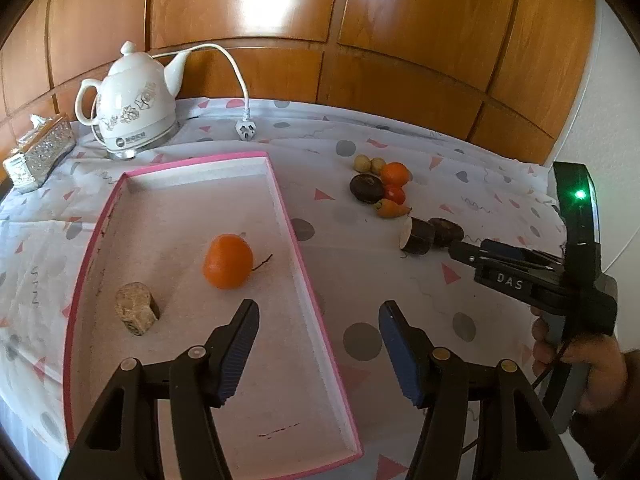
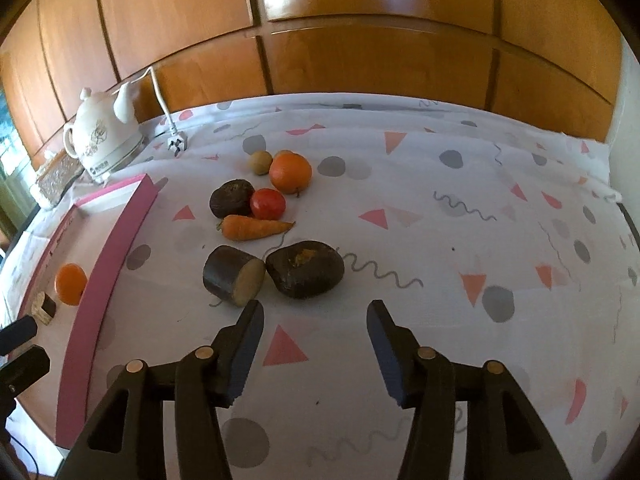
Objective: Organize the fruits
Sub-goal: 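Withdraw both tools from the tray back toward the remaining produce, then grasp the dark yam chunk with the left tool while the right tool grasps the dark taro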
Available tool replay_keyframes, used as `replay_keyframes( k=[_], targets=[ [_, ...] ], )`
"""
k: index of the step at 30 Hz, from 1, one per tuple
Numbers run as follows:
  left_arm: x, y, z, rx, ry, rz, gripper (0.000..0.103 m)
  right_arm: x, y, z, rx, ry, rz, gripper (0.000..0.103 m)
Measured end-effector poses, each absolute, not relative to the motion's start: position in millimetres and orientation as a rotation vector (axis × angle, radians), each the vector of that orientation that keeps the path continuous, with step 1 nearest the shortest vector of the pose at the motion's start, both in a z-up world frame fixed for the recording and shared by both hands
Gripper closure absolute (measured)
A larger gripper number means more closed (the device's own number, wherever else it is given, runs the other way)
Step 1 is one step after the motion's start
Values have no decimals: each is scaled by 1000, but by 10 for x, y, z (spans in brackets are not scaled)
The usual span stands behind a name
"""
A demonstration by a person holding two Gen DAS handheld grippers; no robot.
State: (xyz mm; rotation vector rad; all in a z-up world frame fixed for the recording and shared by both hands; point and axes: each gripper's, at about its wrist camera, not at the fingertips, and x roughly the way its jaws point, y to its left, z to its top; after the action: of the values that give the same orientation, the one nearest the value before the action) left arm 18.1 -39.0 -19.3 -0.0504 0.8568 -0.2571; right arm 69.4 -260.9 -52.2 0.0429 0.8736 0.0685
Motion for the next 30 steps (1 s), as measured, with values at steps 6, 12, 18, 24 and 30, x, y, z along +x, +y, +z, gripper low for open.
replay_keyframes(
  k=[6,12,18,24,30],
  targets=[
    [222,-456,-199,-39,860,-267,40,818,-2567,-562,-1,881,79,45],
    [296,-526,-200,-54,869,-279,40,916,-2547,-602,-6,886,85,45],
    [375,-636,-196,-67,878,-291,40,993,-2522,-626,-6,883,85,45],
    [526,-803,-186,-73,876,-288,40,1002,-2539,-635,2,871,84,56],
    [743,-1031,-197,-85,888,-317,41,991,-2580,-626,-22,863,65,57]
  ],
)
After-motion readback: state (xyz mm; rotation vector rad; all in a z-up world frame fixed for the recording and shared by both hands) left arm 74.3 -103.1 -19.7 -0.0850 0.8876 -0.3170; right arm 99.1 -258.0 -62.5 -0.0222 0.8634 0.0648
